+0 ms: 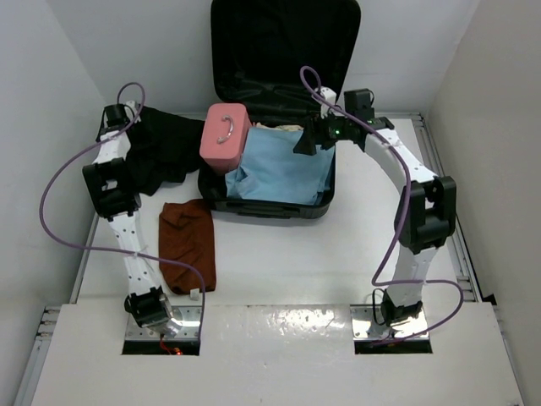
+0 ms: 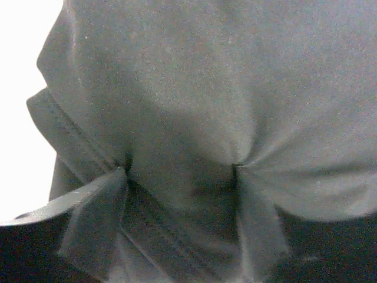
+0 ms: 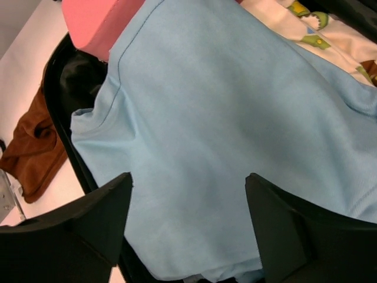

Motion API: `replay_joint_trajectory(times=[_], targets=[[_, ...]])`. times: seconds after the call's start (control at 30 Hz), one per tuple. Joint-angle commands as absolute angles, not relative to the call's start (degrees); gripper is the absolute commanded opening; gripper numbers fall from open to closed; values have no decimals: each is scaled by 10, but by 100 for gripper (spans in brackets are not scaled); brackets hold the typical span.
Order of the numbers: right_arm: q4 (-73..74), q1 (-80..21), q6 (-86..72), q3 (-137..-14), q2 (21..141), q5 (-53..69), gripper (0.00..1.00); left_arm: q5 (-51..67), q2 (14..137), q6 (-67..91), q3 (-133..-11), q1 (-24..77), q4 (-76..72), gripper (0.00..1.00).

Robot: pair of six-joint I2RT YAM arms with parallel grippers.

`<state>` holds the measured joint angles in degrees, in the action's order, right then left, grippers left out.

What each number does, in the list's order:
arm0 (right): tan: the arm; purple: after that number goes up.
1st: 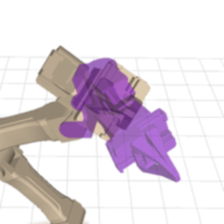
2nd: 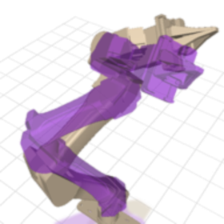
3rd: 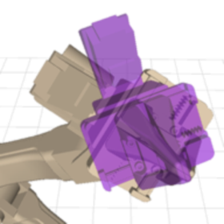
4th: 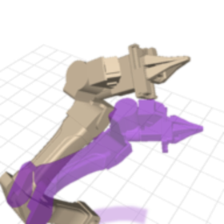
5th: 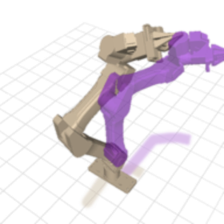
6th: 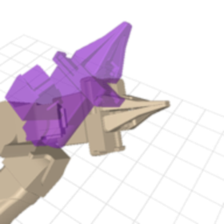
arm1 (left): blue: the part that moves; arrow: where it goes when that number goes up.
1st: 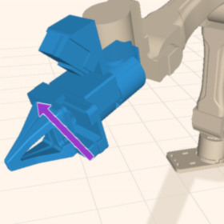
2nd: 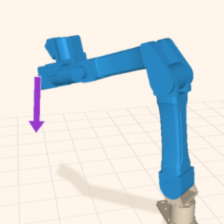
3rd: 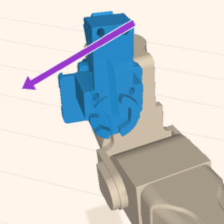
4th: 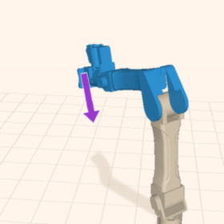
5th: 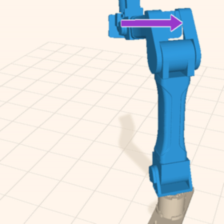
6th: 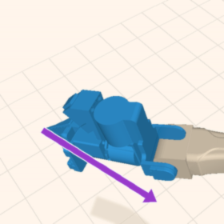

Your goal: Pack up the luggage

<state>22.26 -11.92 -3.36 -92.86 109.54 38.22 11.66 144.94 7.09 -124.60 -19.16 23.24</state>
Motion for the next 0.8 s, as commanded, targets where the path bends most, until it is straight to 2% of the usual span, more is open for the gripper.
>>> replay_joint_trajectory(times=[0.0,0.03,0.07,0.13,0.17,0.3,0.33,0.37,0.4,0.57,0.77], targets=[[244,-133,-18,-967,1107,400,75,90,1471,62,-1237,-189,342,64],[247,-134,-18,-966,1108,400,72,95,1471,68,-1222,-189,342,56],[248,-136,-15,-967,1107,401,71,105,1466,74,-1222,-189,342,39],[250,-141,-15,-969,1108,403,69,128,1460,74,-1210,-189,356,18],[250,-142,-11,-969,1107,401,69,135,1454,74,-1204,-189,363,1],[256,-143,-8,-967,1102,400,68,198,1367,74,-1126,-189,325,0],[257,-145,-8,-963,1099,400,68,237,1299,74,-1060,-196,260,0],[256,-145,-8,-961,1094,401,68,255,1298,74,-1028,-205,218,0],[256,-145,-4,-958,1091,397,68,269,1229,74,-1006,-205,159,0],[249,-144,-4,-922,1063,381,66,363,1095,-54,-996,-187,149,0],[250,-144,29,-890,1031,364,66,404,980,-43,-994,-152,74,0]])
